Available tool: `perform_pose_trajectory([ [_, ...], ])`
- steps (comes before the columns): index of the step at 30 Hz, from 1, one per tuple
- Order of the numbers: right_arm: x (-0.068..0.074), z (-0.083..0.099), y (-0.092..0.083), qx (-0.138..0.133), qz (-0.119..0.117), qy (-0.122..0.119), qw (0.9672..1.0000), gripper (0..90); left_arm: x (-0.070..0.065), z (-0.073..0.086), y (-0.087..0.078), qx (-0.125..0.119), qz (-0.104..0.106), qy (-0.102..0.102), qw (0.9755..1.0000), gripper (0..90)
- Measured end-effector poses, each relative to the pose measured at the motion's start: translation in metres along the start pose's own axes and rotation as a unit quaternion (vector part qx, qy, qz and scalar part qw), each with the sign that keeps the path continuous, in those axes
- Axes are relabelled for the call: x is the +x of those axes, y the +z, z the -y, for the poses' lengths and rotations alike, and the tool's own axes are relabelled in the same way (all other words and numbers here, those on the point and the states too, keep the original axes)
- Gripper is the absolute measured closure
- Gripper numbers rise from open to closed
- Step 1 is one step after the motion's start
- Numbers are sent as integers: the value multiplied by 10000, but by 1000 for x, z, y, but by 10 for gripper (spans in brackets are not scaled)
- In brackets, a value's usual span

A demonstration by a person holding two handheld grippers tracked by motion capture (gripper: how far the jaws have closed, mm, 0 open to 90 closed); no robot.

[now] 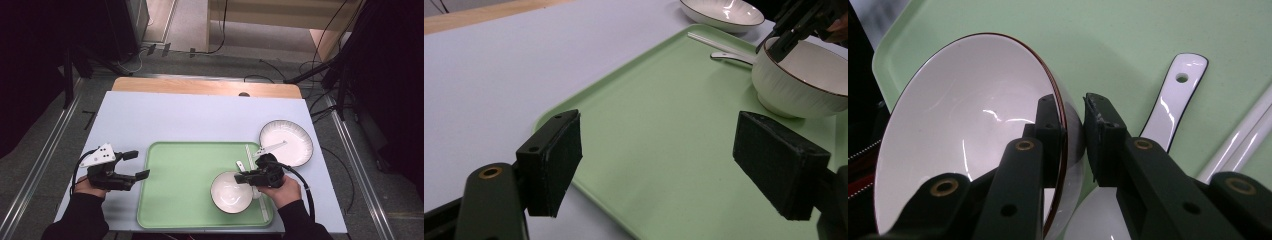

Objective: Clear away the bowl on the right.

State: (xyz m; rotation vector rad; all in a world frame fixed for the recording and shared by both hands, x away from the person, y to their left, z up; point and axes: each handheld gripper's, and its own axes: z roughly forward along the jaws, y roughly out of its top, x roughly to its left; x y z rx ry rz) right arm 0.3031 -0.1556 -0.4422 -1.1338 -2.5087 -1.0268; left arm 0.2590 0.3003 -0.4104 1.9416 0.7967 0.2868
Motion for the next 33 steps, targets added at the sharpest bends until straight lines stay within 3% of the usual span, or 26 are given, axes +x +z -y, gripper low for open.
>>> perform_pose_trajectory([
  [6,1,0,-5,-167,29,-128,9998,732,0,-1,2,15,34,10,10000,198],
  [9,3,-2,-8,-293,70,-296,9991,656,0,-1,3,7,34,9,10000,198],
  [16,4,-8,-25,-690,121,-328,9970,532,0,-1,3,27,30,20,10000,198],
  [23,-7,-5,-37,-993,176,-200,9947,474,0,-1,2,14,27,14,10000,198],
  [33,-23,-2,-49,-1256,562,-252,9902,433,0,-1,3,29,31,33,10000,198],
])
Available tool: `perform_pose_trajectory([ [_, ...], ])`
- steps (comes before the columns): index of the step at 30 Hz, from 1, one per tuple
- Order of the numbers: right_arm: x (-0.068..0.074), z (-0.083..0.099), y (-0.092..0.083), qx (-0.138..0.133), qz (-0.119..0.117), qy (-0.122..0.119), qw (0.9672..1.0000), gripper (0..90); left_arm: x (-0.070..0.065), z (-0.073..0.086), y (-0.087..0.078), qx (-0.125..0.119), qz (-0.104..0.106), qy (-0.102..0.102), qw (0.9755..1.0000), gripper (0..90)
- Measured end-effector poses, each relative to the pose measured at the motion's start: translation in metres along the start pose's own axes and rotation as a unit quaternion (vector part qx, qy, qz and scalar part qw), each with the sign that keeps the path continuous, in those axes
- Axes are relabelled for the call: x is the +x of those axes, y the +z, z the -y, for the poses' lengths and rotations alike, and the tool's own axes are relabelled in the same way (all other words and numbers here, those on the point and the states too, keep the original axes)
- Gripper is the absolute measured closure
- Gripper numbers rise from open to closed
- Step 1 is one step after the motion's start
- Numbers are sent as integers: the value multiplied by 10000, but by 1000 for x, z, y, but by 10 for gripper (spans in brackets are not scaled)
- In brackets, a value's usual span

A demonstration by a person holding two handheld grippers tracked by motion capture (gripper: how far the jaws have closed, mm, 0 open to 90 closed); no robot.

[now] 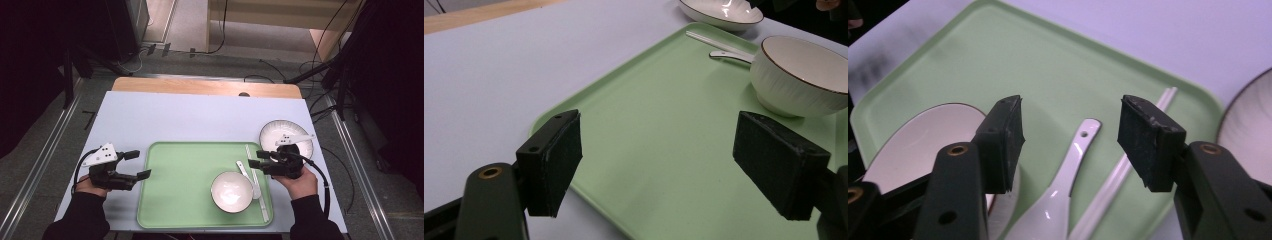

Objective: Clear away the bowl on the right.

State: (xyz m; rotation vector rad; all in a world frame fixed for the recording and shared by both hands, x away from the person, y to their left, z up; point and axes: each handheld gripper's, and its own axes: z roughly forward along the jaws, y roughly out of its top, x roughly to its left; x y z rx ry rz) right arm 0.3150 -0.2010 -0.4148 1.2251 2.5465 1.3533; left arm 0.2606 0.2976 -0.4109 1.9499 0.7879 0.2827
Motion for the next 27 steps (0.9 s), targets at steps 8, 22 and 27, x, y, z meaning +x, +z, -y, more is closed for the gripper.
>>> perform_pose_trajectory([
  [8,-16,2,-10,-104,173,130,9997,414,-1,-1,0,-4,30,41,10000,198],
  [22,-44,7,-21,-146,326,406,9985,390,-2,0,0,28,28,26,10000,197],
  [27,-56,9,-25,-189,374,559,9976,391,-2,1,-2,7,-11,11,10000,197],
])
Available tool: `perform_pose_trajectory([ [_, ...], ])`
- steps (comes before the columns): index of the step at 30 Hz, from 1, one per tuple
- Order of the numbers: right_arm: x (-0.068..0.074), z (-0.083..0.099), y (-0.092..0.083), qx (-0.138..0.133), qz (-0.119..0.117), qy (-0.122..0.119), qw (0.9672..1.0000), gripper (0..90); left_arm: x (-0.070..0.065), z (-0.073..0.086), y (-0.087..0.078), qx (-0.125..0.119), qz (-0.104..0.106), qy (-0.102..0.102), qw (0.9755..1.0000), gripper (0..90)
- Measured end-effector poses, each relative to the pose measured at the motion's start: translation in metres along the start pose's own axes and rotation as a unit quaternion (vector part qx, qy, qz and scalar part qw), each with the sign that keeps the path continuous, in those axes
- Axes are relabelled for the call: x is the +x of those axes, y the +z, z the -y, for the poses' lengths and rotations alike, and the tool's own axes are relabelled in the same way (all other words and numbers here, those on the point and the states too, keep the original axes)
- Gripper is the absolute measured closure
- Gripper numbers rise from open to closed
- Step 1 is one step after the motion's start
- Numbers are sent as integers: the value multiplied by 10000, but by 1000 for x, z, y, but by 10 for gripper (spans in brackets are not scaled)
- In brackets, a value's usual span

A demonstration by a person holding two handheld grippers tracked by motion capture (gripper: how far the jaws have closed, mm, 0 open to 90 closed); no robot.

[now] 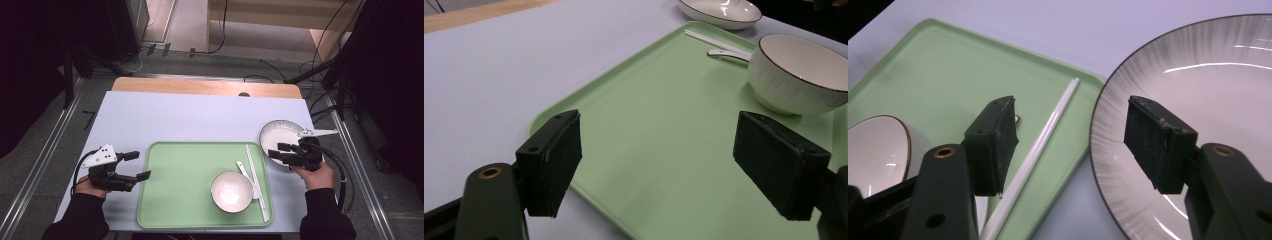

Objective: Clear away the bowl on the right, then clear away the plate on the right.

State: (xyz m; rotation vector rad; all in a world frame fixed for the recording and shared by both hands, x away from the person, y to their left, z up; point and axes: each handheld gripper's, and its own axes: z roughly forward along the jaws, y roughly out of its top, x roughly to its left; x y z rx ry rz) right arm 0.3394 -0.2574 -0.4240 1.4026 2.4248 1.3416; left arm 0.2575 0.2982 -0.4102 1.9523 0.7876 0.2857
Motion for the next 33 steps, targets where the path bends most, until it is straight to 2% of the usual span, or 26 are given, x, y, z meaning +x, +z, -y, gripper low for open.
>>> perform_pose_trajectory([
  [8,-21,0,-6,-105,206,189,9996,399,0,3,-4,4,-57,-35,10000,197],
  [20,-46,4,-20,-380,589,431,9966,391,-1,5,-6,28,-76,-46,10000,196],
  [24,-57,8,-28,-464,783,580,9942,402,-1,5,-6,13,-82,-53,10000,196],
  [29,-69,13,-35,-541,1169,725,9890,402,-1,4,-5,22,-76,-51,10000,196],
  [33,-77,17,-39,-585,1287,866,9862,407,-1,5,-5,30,-75,-62,9999,197],
])
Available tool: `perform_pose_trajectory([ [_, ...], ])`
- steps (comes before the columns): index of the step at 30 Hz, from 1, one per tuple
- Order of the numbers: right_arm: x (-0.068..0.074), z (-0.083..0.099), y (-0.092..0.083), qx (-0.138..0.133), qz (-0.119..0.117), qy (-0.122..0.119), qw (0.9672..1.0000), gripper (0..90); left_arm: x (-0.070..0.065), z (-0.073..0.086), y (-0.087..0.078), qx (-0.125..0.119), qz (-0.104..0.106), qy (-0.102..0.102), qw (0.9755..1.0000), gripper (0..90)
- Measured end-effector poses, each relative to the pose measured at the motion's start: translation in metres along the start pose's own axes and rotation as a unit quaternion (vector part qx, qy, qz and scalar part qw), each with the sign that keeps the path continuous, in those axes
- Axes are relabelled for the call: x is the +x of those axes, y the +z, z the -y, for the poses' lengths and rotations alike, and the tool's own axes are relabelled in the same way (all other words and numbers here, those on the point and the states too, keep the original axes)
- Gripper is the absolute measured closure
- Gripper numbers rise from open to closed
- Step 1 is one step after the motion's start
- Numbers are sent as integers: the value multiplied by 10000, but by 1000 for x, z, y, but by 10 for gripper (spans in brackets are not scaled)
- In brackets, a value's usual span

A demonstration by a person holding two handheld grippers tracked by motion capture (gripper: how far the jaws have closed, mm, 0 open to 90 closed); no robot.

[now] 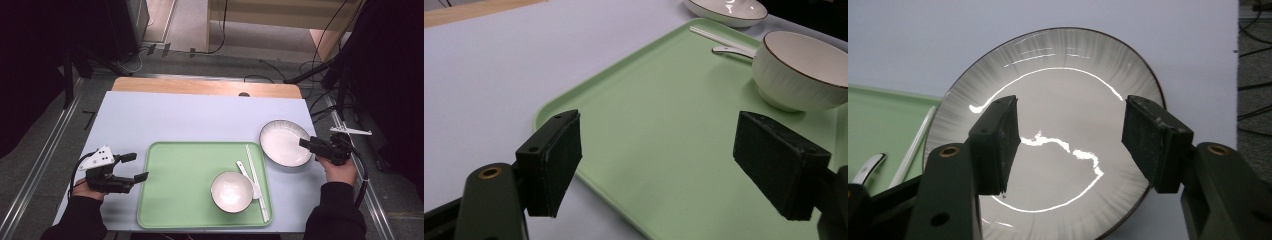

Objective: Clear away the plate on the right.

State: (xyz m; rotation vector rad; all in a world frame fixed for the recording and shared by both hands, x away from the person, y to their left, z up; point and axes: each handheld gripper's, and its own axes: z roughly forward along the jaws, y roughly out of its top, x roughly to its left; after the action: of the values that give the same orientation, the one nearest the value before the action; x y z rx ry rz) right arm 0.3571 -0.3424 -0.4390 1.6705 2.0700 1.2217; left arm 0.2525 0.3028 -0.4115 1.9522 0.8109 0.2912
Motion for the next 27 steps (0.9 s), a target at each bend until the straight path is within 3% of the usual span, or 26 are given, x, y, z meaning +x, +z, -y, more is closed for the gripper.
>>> perform_pose_trajectory([
  [8,-18,3,2,-84,222,296,9993,441,1,0,2,-9,1,-8,10000,196],
  [18,-36,8,25,111,425,629,9971,516,1,-1,3,-26,-51,-12,10000,194],
  [24,-35,9,40,321,445,539,9970,556,1,-1,3,-31,-70,-11,10000,192],
  [27,-33,9,46,276,423,515,9974,584,1,-1,3,-28,-47,5,10000,192],
])
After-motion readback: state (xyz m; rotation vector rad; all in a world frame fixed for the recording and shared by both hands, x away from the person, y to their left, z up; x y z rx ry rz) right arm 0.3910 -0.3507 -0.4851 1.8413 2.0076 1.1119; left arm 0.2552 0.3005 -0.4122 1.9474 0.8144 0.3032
